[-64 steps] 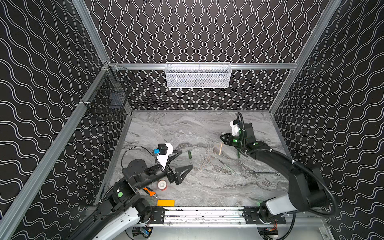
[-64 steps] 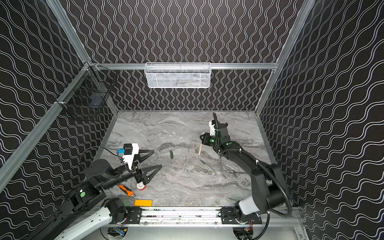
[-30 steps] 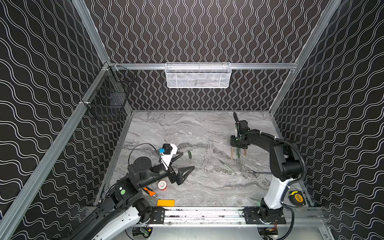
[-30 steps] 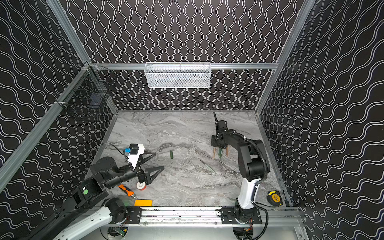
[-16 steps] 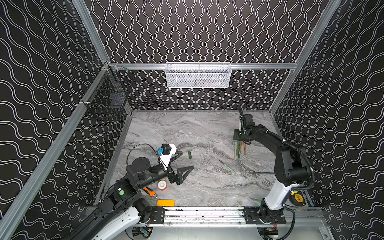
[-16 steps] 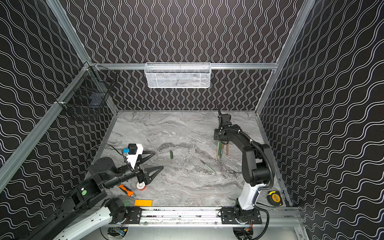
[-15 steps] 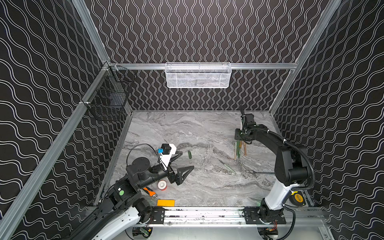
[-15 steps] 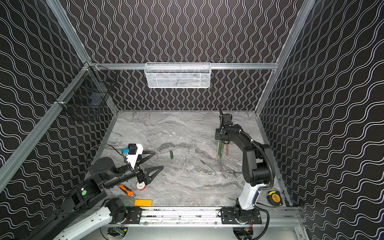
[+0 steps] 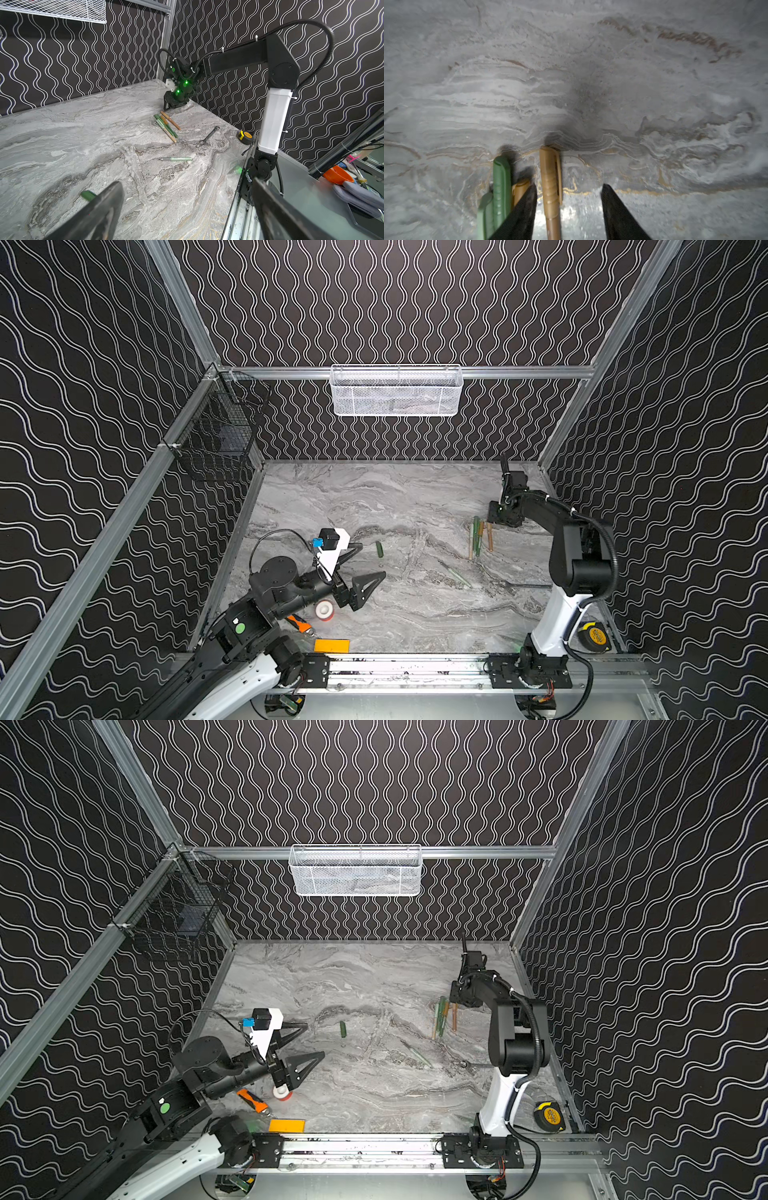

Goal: Insert the pens into the pen caps
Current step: 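Carry the capped pencil farther from the robot and set it beside the pens, then grasp an uncapped tan pen from the pen pile with the right gripper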

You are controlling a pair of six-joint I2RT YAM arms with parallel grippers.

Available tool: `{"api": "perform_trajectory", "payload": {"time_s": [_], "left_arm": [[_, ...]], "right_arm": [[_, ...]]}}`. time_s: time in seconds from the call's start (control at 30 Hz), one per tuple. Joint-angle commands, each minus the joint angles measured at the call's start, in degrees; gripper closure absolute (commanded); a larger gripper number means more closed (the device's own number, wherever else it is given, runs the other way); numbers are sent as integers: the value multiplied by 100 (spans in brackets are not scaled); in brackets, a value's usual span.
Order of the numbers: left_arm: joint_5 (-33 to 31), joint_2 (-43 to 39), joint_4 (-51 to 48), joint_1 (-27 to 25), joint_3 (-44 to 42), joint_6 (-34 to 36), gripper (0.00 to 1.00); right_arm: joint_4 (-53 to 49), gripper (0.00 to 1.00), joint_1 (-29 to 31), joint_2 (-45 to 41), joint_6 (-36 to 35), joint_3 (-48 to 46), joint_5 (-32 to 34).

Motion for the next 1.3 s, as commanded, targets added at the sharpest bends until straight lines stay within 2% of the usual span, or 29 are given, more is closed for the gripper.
{"api": "perform_trajectory", "payload": {"time_s": [0.0, 0.4, 0.53, 0.8, 1.03, 1.13, 1.27], "left_arm": [[-94, -28, 36, 1, 30, 107, 1], [-229, -25, -11, 1, 48, 132, 1], [-214, 16, -6, 0, 62, 152, 1], [-231, -38, -14, 1, 35, 124, 1], [-207, -25, 16, 0, 28, 107, 1], [-194, 6, 50, -4, -1, 83, 1], [-59, 163, 304, -1, -121, -41, 1]], "right_arm": [[-50, 49, -23, 195, -107, 143, -129], [-147, 64, -21, 603, -151, 422, -237], [-195, 73, -19, 636, -170, 422, -269], [-100, 84, -16, 275, -118, 260, -309], [3, 86, -14, -216, -92, 75, -404], [107, 86, -6, -587, -82, -101, -768], [914, 86, 217, -1436, -207, -838, -1968]]}}
